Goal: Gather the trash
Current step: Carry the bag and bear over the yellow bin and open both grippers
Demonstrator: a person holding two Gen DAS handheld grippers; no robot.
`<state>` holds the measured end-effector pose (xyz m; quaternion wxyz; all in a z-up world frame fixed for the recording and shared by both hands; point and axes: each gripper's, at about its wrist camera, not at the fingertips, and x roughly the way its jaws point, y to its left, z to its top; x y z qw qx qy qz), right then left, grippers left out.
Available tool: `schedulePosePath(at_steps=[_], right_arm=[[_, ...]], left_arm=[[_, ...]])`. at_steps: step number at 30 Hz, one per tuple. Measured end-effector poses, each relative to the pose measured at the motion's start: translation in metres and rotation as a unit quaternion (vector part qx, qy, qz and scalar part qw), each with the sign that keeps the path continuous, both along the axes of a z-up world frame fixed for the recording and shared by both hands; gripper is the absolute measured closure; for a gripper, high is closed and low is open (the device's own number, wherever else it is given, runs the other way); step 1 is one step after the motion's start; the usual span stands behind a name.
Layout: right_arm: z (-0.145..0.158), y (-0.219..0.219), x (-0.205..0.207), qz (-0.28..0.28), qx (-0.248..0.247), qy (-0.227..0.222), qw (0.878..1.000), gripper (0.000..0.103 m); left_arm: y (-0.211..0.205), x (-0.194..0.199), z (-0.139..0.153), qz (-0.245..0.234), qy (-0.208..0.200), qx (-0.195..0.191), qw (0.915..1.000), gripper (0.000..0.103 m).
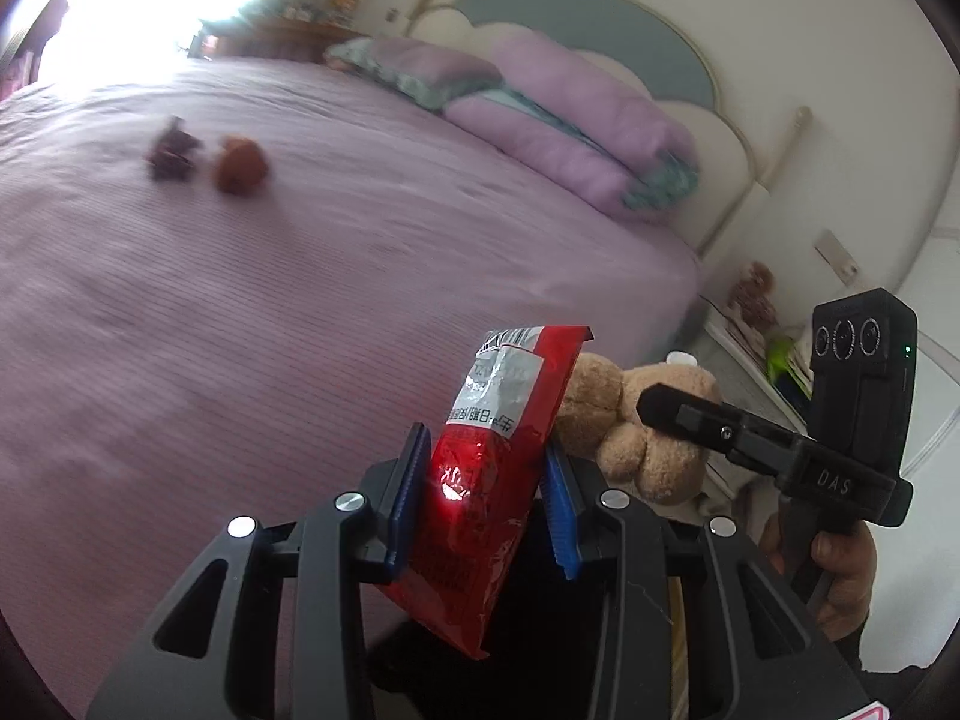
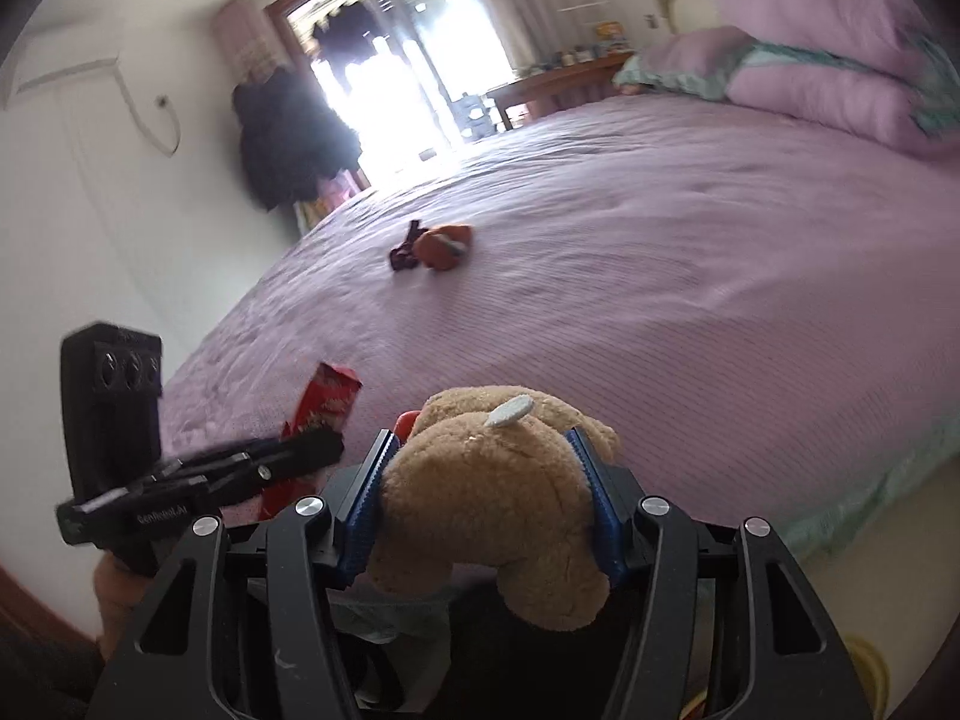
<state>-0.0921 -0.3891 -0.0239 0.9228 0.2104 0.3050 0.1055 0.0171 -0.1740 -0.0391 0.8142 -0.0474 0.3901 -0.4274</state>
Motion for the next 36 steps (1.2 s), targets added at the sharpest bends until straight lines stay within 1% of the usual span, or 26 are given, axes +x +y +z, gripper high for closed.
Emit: schedulePosePath(at_steps=[2, 4, 6, 9, 13, 14, 17, 19, 21, 23, 24, 25, 26, 27, 28, 29, 30, 32, 34, 36], right_arm=[[-0.003, -0.017, -0.022, -0.027, 0.004, 0.0, 1.0, 0.047], [-0.006, -0.036, -0.05, -0.069, -0.008, 0.005, 0.998, 0.047], [-0.01, -0.055, -0.079, -0.116, -0.024, 0.016, 0.993, 0.047], [-0.022, -0.081, -0.115, -0.175, -0.025, 0.039, 0.984, 0.047], [-0.044, -0.106, -0.154, -0.233, -0.014, 0.068, 0.97, 0.047], [-0.05, -0.111, -0.162, -0.246, -0.009, 0.074, 0.966, 0.047], [-0.069, -0.125, -0.187, -0.27, 0.009, 0.088, 0.959, 0.047], [-0.081, -0.131, -0.197, -0.285, 0.012, 0.105, 0.953, 0.047], [-0.091, -0.136, -0.206, -0.297, 0.013, 0.12, 0.947, 0.047], [-0.099, -0.142, -0.212, -0.304, 0.02, 0.131, 0.943, 0.047], [-0.103, -0.146, -0.215, -0.308, 0.023, 0.136, 0.941, 0.047], [-0.107, -0.147, -0.217, -0.312, 0.021, 0.142, 0.939, 0.047], [-0.11, -0.149, -0.218, -0.315, 0.019, 0.147, 0.937, 0.047], [-0.114, -0.15, -0.219, -0.318, 0.017, 0.153, 0.936, 0.047], [-0.117, -0.151, -0.22, -0.32, 0.018, 0.158, 0.934, 0.047], [-0.121, -0.152, -0.221, -0.321, 0.02, 0.162, 0.933, 0.047], [-0.124, -0.153, -0.222, -0.321, 0.022, 0.165, 0.932, 0.047], [-0.13, -0.153, -0.221, -0.318, 0.025, 0.172, 0.932, 0.047], [-0.134, -0.152, -0.219, -0.313, 0.023, 0.18, 0.932, 0.047], [-0.139, -0.15, -0.214, -0.305, 0.023, 0.187, 0.934, 0.047]], left_arm=[[-0.023, -0.013, -0.004, -0.031, 0.0, 0.005, 0.9995, 0.066], [-0.049, -0.029, -0.008, -0.066, 0.002, 0.007, 0.9978, 0.066], [-0.07, -0.04, -0.014, -0.095, 0.007, 0.009, 0.9954, 0.066], [-0.105, -0.057, -0.027, -0.135, 0.017, 0.021, 0.9905, 0.066], [-0.147, -0.078, -0.052, -0.18, 0.038, 0.046, 0.9819, 0.066], [-0.159, -0.084, -0.06, -0.193, 0.046, 0.055, 0.9787, 0.066], [-0.187, -0.102, -0.082, -0.224, 0.064, 0.076, 0.9695, 0.066], [-0.203, -0.113, -0.099, -0.241, 0.071, 0.095, 0.9631, 0.066], [-0.211, -0.122, -0.115, -0.256, 0.087, 0.109, 0.9566, 0.065], [-0.224, -0.133, -0.133, -0.28, 0.101, 0.126, 0.9464, 0.056], [-0.23, -0.139, -0.139, -0.287, 0.091, 0.142, 0.9428, 0.033], [-0.234, -0.145, -0.143, -0.292, 0.08, 0.153, 0.9407, 0.021], [-0.236, -0.151, -0.146, -0.296, 0.062, 0.157, 0.9403, 0.014], [-0.237, -0.154, -0.147, -0.302, 0.05, 0.157, 0.9389, 0.013], [-0.239, -0.156, -0.148, -0.307, 0.046, 0.16, 0.937, 0.01], [-0.239, -0.155, -0.15, -0.306, 0.043, 0.169, 0.936, 0.009], [-0.239, -0.152, -0.151, -0.296, 0.04, 0.176, 0.9379, 0.009], [-0.237, -0.141, -0.153, -0.278, 0.052, 0.178, 0.9425, 0.008], [-0.231, -0.129, -0.153, -0.271, 0.079, 0.161, 0.9458, 0.008], [-0.226, -0.126, -0.146, -0.273, 0.084, 0.144, 0.9475, 0.008]])
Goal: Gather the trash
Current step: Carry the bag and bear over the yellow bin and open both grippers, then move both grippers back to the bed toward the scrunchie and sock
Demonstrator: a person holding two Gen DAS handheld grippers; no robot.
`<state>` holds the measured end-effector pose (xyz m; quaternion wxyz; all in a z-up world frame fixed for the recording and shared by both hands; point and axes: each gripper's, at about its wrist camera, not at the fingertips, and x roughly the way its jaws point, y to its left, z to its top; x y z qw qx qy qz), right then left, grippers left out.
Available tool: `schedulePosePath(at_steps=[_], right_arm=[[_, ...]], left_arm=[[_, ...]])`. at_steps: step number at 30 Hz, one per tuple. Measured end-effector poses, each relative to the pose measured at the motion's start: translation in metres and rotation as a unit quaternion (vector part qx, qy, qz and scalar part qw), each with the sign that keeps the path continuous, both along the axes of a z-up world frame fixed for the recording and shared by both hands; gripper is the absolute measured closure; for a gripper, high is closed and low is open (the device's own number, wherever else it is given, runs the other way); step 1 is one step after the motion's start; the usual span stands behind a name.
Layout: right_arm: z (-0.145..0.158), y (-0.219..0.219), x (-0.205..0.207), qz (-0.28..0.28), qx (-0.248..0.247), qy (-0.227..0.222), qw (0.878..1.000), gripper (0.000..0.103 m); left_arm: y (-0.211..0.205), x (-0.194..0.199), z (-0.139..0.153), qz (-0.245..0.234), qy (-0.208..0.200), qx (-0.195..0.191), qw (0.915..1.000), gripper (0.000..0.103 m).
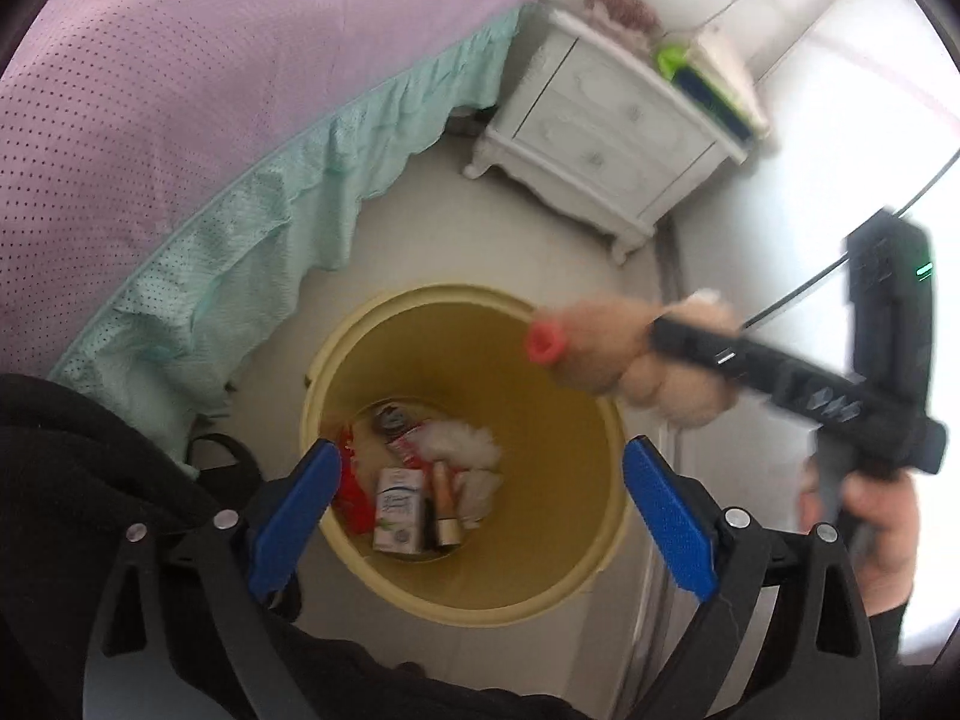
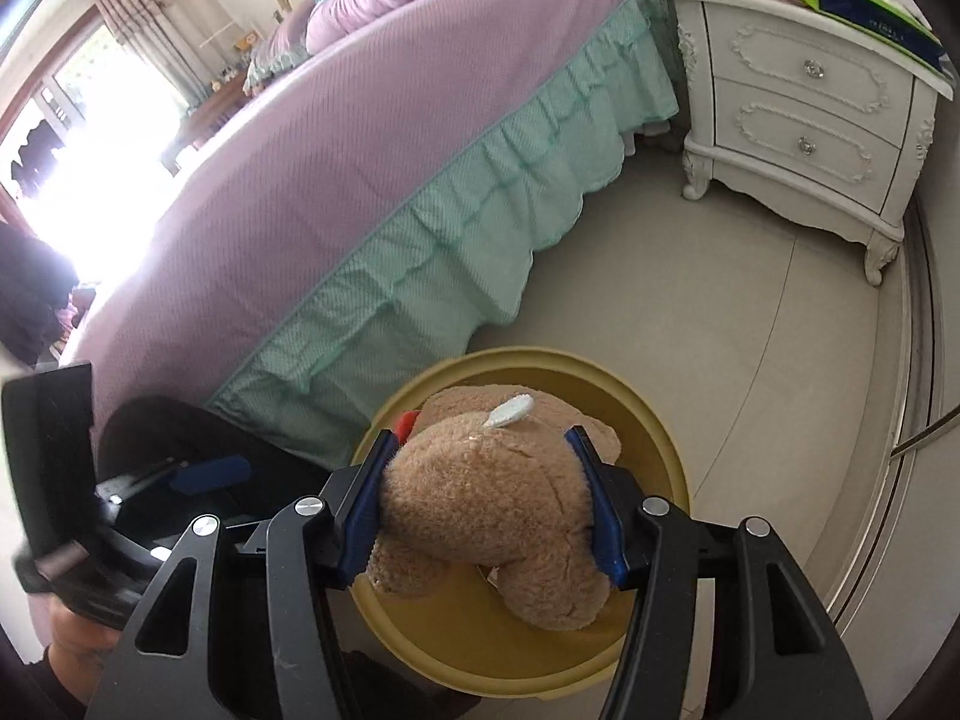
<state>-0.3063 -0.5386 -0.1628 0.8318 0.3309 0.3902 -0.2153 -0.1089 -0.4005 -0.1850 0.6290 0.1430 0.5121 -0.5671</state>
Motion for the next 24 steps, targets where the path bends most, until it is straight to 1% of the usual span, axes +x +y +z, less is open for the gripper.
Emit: schedulePosePath(at_steps=[2, 4, 6, 7, 8, 11, 16, 20, 24], right_arm=[[-0.003, 0.002, 0.005, 0.005, 0.003, 0.005, 1.0, 0.047], [-0.008, 0.002, 0.012, 0.011, 0.003, 0.014, 1.0, 0.046], [-0.017, -0.002, 0.019, 0.018, 0.025, 0.016, 0.999, 0.038], [-0.019, -0.004, 0.02, 0.013, 0.035, 0.015, 0.999, 0.025], [-0.022, -0.006, 0.02, 0.005, 0.04, 0.02, 0.999, 0.021], [-0.022, -0.007, 0.016, -0.008, 0.036, 0.037, 0.999, 0.021], [-0.015, -0.005, 0.005, -0.013, 0.029, 0.036, 0.999, 0.021], [-0.008, -0.003, 0.001, -0.009, 0.029, 0.019, 0.999, 0.021], [0.007, 0.004, 0.005, 0.013, 0.025, -0.015, 0.999, 0.021]], left_arm=[[0.002, -0.001, 0.004, 0.0, -0.018, -0.006, 0.9998, 0.008], [0.001, -0.003, 0.004, -0.006, -0.029, -0.004, 0.9996, 0.008], [0.0, -0.005, 0.004, -0.009, -0.037, -0.004, 0.9993, 0.008], [0.0, -0.005, 0.004, -0.011, -0.041, -0.002, 0.9991, 0.008], [0.0, -0.006, 0.002, -0.012, -0.043, -0.001, 0.999, 0.008], [0.0, -0.005, 0.001, -0.014, -0.04, -0.003, 0.9991, 0.008], [0.002, -0.004, 0.002, -0.014, -0.04, -0.007, 0.9991, 0.008], [0.004, -0.001, 0.004, -0.01, -0.026, -0.015, 0.9995, 0.008], [0.012, 0.001, 0.018, 0.001, -0.02, -0.036, 0.9992, 0.008]])
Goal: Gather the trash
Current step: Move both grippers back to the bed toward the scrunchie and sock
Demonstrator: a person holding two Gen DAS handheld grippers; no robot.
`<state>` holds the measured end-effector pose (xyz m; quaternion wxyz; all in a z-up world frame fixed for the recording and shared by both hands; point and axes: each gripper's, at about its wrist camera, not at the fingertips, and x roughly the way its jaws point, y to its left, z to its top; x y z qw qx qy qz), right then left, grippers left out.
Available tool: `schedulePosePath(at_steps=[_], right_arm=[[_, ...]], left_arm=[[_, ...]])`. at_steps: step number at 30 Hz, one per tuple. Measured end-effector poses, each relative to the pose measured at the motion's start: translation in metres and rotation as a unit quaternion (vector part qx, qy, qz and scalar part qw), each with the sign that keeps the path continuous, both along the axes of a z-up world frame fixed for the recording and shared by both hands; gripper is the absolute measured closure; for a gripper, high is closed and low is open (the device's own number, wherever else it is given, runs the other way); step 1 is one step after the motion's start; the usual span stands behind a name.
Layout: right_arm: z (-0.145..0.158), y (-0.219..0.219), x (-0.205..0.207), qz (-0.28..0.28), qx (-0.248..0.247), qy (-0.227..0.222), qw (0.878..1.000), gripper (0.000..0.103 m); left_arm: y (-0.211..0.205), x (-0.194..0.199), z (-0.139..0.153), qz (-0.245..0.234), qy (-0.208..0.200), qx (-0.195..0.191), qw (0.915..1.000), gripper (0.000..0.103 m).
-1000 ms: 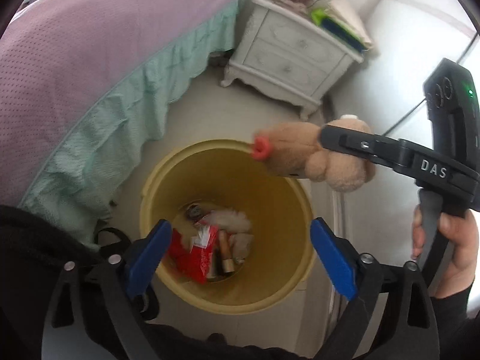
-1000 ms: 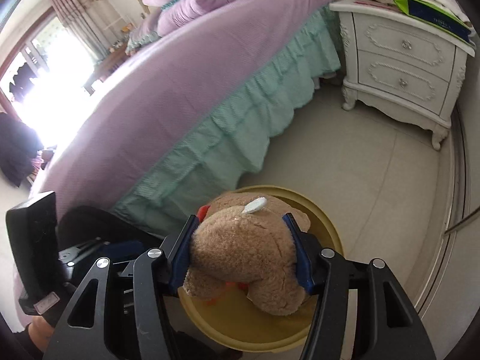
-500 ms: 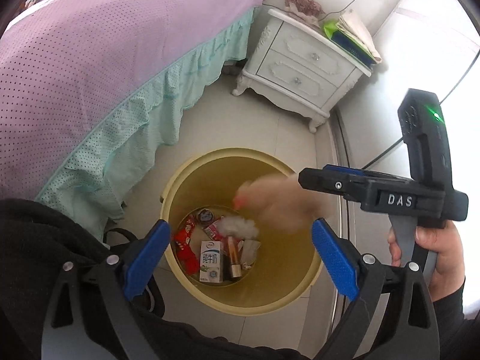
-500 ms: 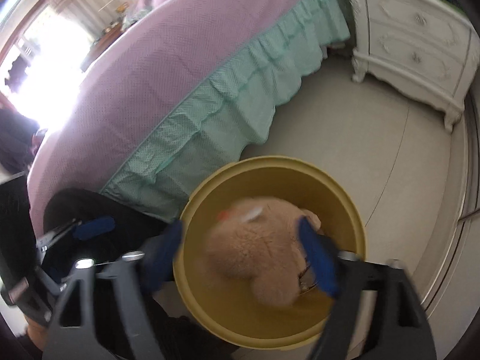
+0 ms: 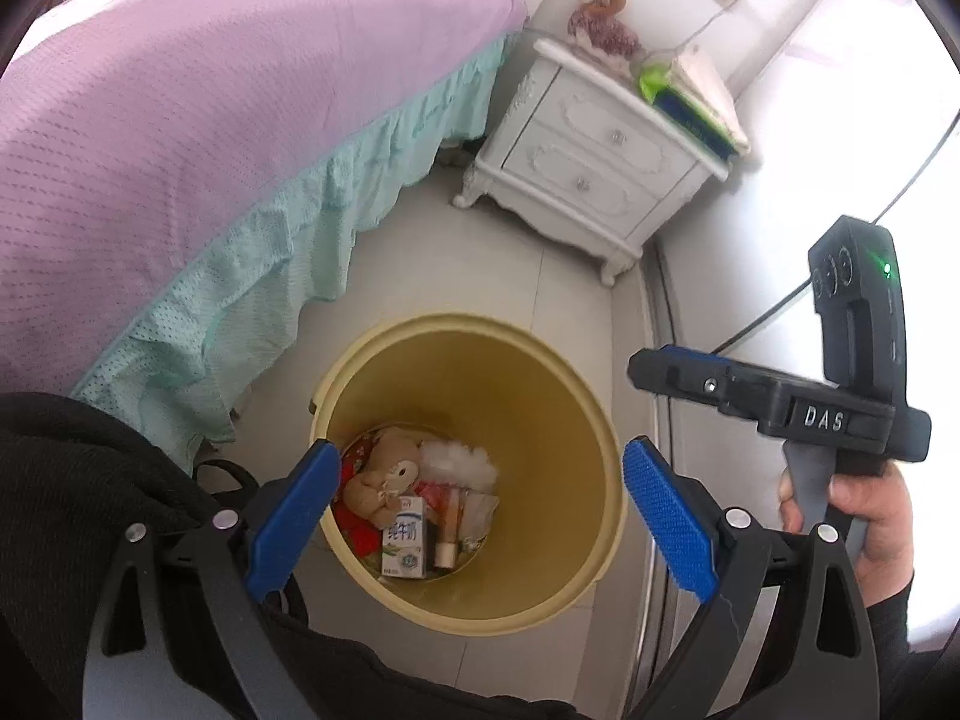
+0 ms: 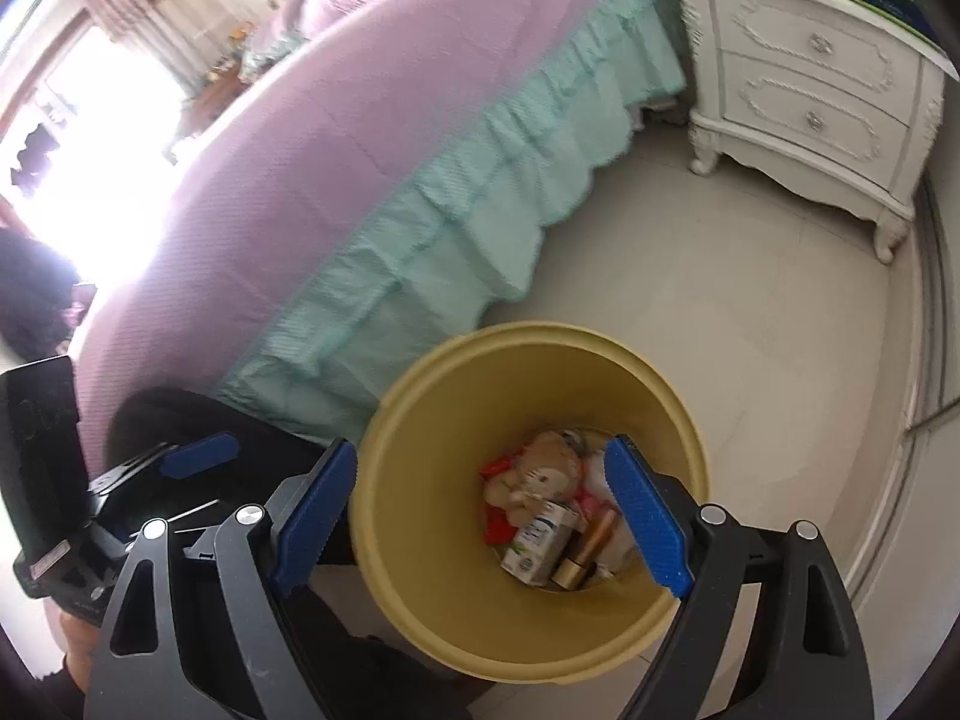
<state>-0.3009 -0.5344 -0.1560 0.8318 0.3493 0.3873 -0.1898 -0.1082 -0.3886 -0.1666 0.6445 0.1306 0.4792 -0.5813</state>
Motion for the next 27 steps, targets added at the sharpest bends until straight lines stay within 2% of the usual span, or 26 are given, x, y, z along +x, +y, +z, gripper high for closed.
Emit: schedulePosePath(at_steps=[4, 7, 10, 13, 16, 18, 25, 27], right_arm=[[0.023, 0.01, 0.007, 0.012, -0.025, -0.038, 0.999, 0.019], [0.043, 0.018, 0.011, 0.02, -0.043, -0.093, 0.995, 0.019], [0.065, 0.031, 0.02, 0.038, -0.077, -0.142, 0.986, 0.015], [0.081, 0.047, 0.04, 0.073, -0.1, -0.18, 0.976, 0.012], [0.093, 0.065, 0.069, 0.118, -0.112, -0.215, 0.963, 0.01], [0.1, 0.078, 0.094, 0.144, -0.12, -0.228, 0.955, 0.009], [0.132, 0.133, 0.191, 0.237, -0.121, -0.293, 0.918, 0.008], [0.14, 0.149, 0.217, 0.253, -0.123, -0.302, 0.911, 0.008]], left_arm=[[0.017, 0.008, 0.029, 0.026, -0.021, -0.03, 0.999, 0.007], [0.034, 0.016, 0.054, 0.053, -0.041, -0.06, 0.9959, 0.006], [0.059, 0.028, 0.081, 0.104, -0.094, -0.087, 0.9863, 0.004], [0.089, 0.047, 0.102, 0.169, -0.137, -0.101, 0.9708, 0.004], [0.121, 0.076, 0.117, 0.245, -0.169, -0.09, 0.9504, 0.004], [0.138, 0.095, 0.123, 0.283, -0.175, -0.08, 0.9397, 0.004], [0.211, 0.169, 0.14, 0.42, -0.203, -0.042, 0.8833, 0.004], [0.227, 0.187, 0.144, 0.443, -0.206, -0.035, 0.872, 0.004]])
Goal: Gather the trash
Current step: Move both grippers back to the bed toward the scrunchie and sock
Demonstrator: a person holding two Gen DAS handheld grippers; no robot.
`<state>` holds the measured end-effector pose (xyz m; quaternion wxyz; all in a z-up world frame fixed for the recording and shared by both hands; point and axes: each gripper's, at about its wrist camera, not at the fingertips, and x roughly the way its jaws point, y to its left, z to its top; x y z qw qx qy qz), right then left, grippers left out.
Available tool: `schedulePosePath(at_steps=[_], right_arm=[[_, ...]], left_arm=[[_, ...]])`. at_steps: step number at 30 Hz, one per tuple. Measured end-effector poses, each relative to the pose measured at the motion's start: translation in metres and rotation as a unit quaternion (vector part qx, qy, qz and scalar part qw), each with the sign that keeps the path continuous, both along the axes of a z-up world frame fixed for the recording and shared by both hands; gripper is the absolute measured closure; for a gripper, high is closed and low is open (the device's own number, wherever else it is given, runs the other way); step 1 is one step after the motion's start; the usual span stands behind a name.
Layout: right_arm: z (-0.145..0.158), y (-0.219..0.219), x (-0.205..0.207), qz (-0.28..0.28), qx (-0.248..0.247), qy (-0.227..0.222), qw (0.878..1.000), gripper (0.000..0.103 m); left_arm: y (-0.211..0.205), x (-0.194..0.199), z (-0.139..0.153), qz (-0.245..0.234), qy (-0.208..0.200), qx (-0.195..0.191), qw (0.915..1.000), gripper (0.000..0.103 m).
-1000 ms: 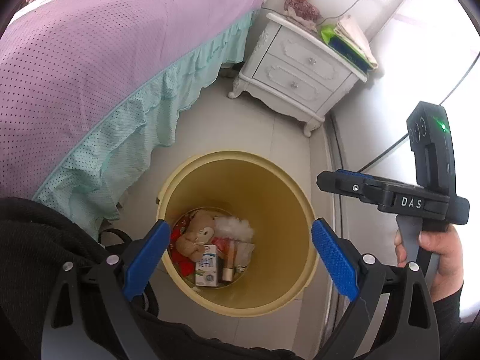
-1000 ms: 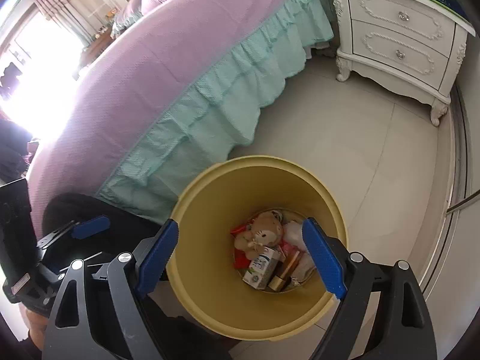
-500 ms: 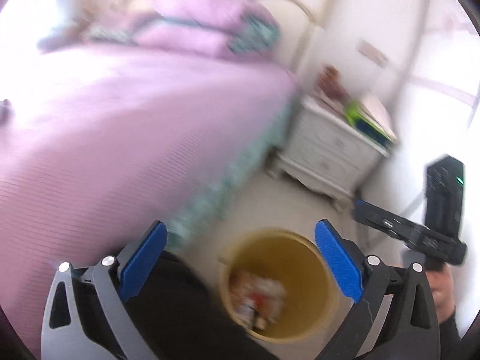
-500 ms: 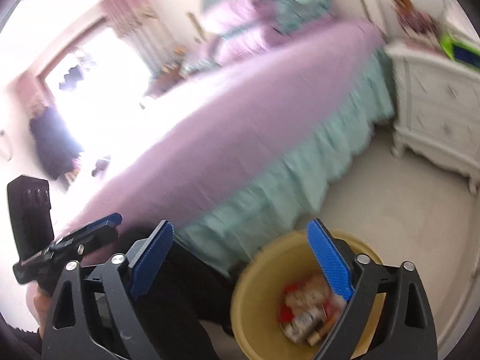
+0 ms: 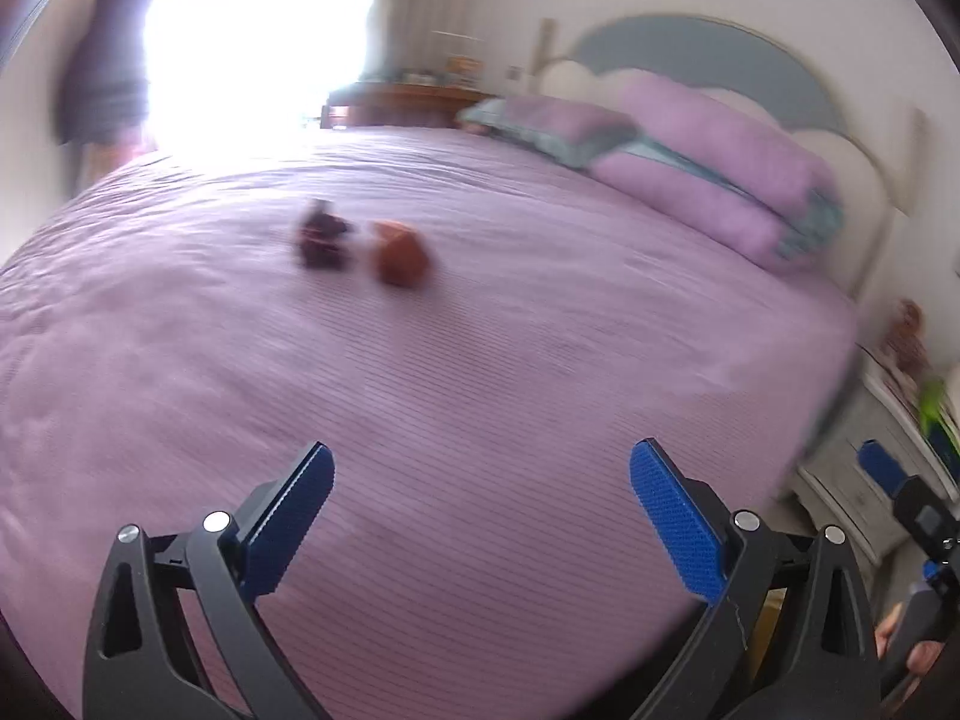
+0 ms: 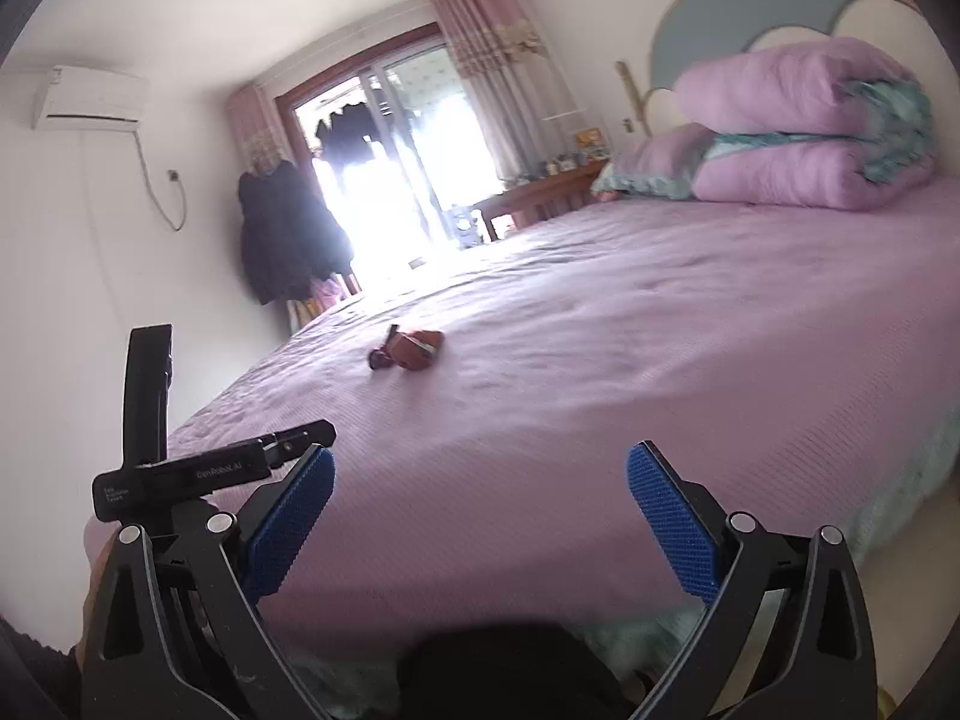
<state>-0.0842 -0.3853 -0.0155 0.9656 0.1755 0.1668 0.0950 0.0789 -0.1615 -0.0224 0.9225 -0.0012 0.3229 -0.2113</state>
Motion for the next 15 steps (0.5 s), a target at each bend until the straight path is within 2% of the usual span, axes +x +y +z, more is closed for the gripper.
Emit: schedulePosePath(at_steps=[6, 13, 15], right_arm=[[0.014, 0.044, 0.074, 0.04, -0.03, 0.031, 0.998, 0.008], [0.012, 0.08, 0.136, 0.046, -0.053, 0.07, 0.995, 0.008], [0.011, 0.092, 0.15, 0.048, -0.066, 0.064, 0.995, 0.008]], left_arm=[[0.043, 0.041, 0.011, 0.063, -0.008, 0.003, 0.998, 0.004], [0.064, 0.073, 0.015, 0.091, -0.014, 0.017, 0.9956, 0.004], [0.068, 0.08, 0.016, 0.097, -0.02, 0.024, 0.9948, 0.004]])
